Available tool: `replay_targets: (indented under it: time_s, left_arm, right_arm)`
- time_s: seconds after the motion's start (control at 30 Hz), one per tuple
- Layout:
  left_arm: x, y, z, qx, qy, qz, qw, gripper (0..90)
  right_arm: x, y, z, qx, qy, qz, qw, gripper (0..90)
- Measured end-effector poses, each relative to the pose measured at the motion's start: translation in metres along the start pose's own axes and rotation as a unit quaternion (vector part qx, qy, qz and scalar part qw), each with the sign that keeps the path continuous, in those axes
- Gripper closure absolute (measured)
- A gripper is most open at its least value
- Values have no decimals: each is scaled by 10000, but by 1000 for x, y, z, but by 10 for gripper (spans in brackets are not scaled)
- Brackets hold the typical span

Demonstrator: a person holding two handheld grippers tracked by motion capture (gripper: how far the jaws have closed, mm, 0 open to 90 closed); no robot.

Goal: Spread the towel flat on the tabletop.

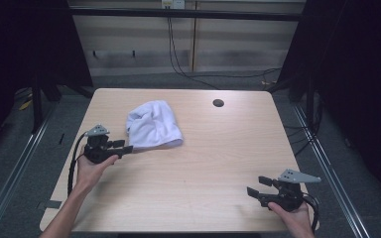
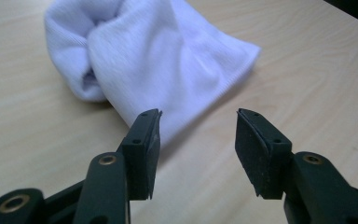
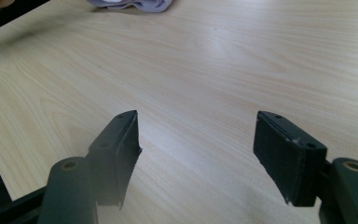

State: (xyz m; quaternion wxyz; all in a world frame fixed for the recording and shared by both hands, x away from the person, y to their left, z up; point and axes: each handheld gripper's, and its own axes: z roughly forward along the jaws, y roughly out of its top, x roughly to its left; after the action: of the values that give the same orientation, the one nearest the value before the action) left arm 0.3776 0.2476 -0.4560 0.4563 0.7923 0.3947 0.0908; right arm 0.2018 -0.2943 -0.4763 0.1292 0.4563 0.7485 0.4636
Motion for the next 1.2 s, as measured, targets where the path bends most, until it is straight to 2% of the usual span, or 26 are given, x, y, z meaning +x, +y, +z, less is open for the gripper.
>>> replay_targets:
  time_s: [0.03,0.07,0.1,0.17,0.23,0.27,0.37,0.4,0.43,0.47,0.5,0.53,0.57,0.6,0.63,0.7,0.73,0.8,0.83,0.87,0.9,0.93,0.97,1.0,1.1,1.2]
  left_arm:
    - [0,0,0,0,0,0,10000,508]
    - [5,4,3,-50,18,-108,9999,508]
    - [11,10,6,-108,196,-67,9997,503]
    - [18,15,11,-107,251,-118,9996,496]
    - [24,20,16,-28,395,-84,9992,492]
    - [24,20,16,-28,395,-84,9992,484]
    - [31,21,34,63,420,-291,9987,465]
    - [31,21,39,119,512,-278,9982,465]
    - [31,21,39,119,512,-278,9982,462]
    - [34,17,48,236,467,-383,9979,461]
    - [35,15,52,303,567,-406,9971,453]
    - [35,15,52,303,567,-406,9971,442]
    - [38,13,54,305,444,-471,9974,442]
    - [38,10,58,342,421,-508,9972,442]
    - [35,8,63,406,265,-458,9978,448]
    - [30,6,70,476,207,-377,9979,457]
    - [27,6,72,597,245,-241,9976,517]
    - [26,6,74,629,206,-195,9976,693]
    - [23,6,74,610,207,-150,9978,693]
    - [19,6,73,616,219,-134,9978,793]
    - [19,6,73,616,219,-134,9978,804]
    - [14,5,71,679,96,-72,9976,810]
    - [9,3,70,664,11,-93,9978,810]
    - [9,3,70,664,11,-93,9978,810]
    - [-13,-8,63,753,-294,93,9967,809]
    - [-34,-8,56,820,-380,297,9955,807]
  right_arm:
    - [0,0,0,0,0,0,10000,315]
    - [0,0,0,27,-2,-6,10000,312]
    - [0,0,1,48,-4,-12,10000,308]
    - [1,0,1,64,-8,-6,10000,306]
    - [1,-1,2,98,14,-22,9999,302]
    - [1,-1,2,98,14,-22,9999,302]
    - [1,-1,5,171,69,-27,9998,295]
    - [1,-1,6,197,67,-39,9998,291]
    - [1,-1,6,197,67,-39,9998,291]
    - [1,-1,6,199,78,-57,9998,290]
    - [1,-1,6,201,84,-58,9997,289]
    - [2,-1,6,209,85,-75,9997,289]
    - [2,-1,6,209,85,-75,9997,289]
    - [2,-1,6,207,107,-97,9997,290]
    - [4,-1,6,257,128,-124,9995,289]
    - [4,-1,7,296,136,-172,9993,289]
    - [5,-1,8,284,132,-172,9994,289]
    - [5,-1,8,294,122,-170,9993,289]
    - [4,-1,8,293,138,-176,9993,289]
    - [3,-1,8,303,107,-156,9994,289]
    - [3,-1,8,303,107,-156,9994,289]
    - [3,-1,8,283,122,-127,9994,289]
    - [3,-1,8,282,112,-124,9995,290]
    - [3,-1,8,282,112,-124,9995,290]
    - [3,-1,10,342,122,-79,9993,298]
    - [5,0,13,385,136,-138,9991,303]
